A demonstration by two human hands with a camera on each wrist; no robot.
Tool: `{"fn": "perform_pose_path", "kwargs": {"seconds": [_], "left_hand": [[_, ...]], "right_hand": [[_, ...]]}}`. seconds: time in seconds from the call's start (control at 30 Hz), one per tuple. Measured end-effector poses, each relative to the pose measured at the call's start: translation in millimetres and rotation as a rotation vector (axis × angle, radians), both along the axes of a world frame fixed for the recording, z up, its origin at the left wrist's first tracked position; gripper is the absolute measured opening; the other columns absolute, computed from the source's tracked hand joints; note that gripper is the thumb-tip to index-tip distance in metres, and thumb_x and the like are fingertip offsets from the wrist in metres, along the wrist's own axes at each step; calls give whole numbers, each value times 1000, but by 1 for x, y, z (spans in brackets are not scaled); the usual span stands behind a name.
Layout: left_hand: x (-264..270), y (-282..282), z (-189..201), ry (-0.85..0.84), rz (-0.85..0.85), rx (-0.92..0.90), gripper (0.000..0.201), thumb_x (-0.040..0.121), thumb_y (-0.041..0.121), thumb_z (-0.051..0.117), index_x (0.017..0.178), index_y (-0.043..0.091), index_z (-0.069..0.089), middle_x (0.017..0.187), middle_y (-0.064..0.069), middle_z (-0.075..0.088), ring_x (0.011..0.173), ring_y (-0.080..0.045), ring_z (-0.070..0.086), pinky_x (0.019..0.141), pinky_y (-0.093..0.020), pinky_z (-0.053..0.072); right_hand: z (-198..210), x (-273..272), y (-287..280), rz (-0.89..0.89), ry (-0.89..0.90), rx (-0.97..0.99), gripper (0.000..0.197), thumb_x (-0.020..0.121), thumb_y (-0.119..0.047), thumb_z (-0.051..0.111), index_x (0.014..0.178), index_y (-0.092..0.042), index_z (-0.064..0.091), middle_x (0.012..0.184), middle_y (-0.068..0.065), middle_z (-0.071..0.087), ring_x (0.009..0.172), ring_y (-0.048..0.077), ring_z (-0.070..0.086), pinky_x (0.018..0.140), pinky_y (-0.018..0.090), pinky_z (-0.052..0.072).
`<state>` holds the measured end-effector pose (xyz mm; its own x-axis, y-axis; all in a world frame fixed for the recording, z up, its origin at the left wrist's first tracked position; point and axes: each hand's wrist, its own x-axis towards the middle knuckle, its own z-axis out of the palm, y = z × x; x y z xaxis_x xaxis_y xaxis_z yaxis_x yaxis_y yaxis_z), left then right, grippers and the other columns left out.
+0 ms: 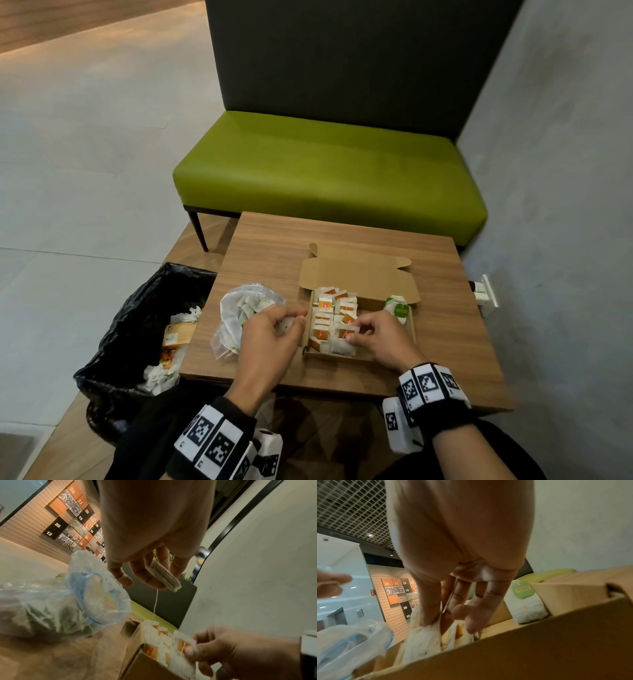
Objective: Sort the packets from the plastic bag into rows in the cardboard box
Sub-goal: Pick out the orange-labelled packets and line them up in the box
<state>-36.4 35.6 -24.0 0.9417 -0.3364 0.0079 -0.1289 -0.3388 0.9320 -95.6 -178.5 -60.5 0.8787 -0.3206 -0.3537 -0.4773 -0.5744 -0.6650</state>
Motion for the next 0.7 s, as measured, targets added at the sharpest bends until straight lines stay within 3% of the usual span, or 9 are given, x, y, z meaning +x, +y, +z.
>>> {"fn": "perform_pose_path", "kwargs": {"seconds": [0.13, 0.3, 0.4, 0.57, 0.7], "left_hand": [[0, 4, 15, -39, 16, -124, 19, 90, 9, 67, 99, 24, 76, 92, 17, 72, 87, -3, 67, 78, -34, 60], [1, 7, 38, -155, -15, -210, 19, 90, 6, 67, 96, 23, 75, 92, 19, 71, 90, -1, 66, 75, -14, 52], [3, 7, 40, -187, -15, -213, 20, 90, 6, 67, 95, 23, 75, 93, 20, 71, 90, -1, 66, 73, -10, 49], [1, 9, 39, -147, -25, -245, 22, 93, 4, 63, 98, 21, 75, 92, 15, 73, 92, 0, 67, 73, -9, 50], [0, 9, 38, -45, -50, -318, 24, 95, 4, 58, 109, 18, 71, 93, 13, 73, 84, -6, 70, 66, -15, 54]], "right_hand": [[-8, 6, 5, 17, 65, -139, 27, 84, -36, 77, 109, -25, 74, 99, -10, 69, 92, 7, 62, 88, 35, 53], [-8, 5, 12, -6, 67, -298, 42, 79, -39, 80, 118, -26, 69, 110, -8, 70, 97, 8, 61, 82, 27, 51], [-6, 2, 15, -45, 26, -304, 44, 77, -37, 83, 118, -27, 69, 107, -9, 69, 92, 6, 59, 80, 24, 49], [-6, 1, 14, -85, -34, -295, 46, 74, -39, 85, 115, -31, 67, 112, -13, 67, 97, 5, 61, 86, 30, 55], [-12, -2, 14, -28, -45, -329, 52, 70, -47, 85, 115, -33, 65, 113, -16, 61, 103, 7, 59, 88, 34, 54]]}}
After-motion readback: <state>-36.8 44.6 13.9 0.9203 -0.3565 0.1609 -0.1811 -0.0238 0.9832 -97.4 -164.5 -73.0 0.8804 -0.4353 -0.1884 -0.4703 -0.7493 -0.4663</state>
